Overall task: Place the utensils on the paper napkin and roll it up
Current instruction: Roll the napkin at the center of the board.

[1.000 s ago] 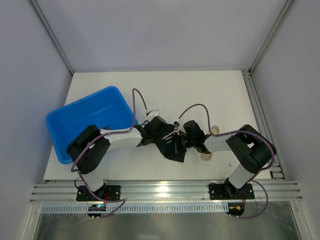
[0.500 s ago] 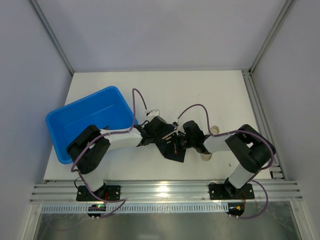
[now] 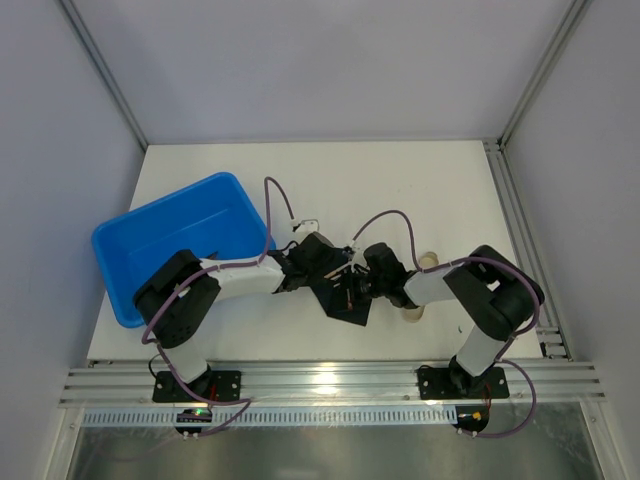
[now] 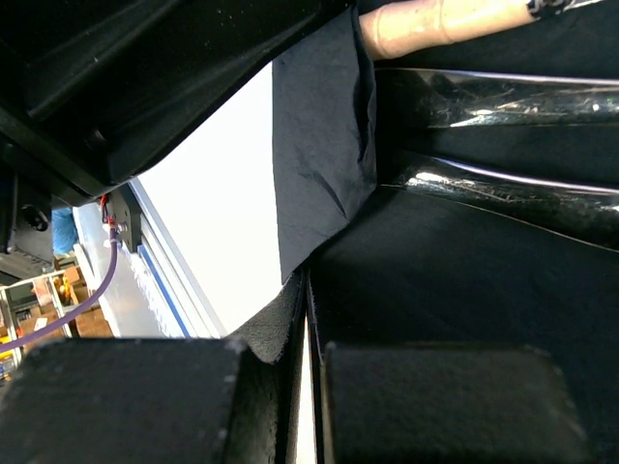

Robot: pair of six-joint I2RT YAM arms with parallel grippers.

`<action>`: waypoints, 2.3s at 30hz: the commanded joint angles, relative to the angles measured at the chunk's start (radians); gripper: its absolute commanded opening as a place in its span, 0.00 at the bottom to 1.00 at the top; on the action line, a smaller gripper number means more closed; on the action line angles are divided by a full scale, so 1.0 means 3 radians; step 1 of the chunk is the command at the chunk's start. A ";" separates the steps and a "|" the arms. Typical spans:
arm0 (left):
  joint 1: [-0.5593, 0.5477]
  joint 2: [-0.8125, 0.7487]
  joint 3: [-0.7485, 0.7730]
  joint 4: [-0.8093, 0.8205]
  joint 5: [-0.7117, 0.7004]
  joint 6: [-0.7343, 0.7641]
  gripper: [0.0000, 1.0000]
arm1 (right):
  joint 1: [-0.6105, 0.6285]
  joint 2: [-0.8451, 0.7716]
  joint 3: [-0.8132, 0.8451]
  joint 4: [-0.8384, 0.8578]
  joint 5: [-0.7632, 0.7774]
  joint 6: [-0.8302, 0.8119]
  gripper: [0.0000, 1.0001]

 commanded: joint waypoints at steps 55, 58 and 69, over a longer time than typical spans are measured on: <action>0.0018 -0.0038 -0.0104 0.0004 0.0027 -0.0003 0.00 | 0.0023 -0.0114 0.0223 -0.0152 -0.0107 -0.0156 0.04; 0.0018 -0.0043 -0.0099 0.0009 0.0022 -0.0008 0.00 | 0.0028 -0.0068 0.0192 -0.0137 -0.0107 -0.0182 0.04; 0.0018 -0.0043 -0.0089 -0.0011 0.0032 0.0002 0.00 | 0.0038 0.0086 -0.0002 0.0088 -0.0113 -0.0100 0.04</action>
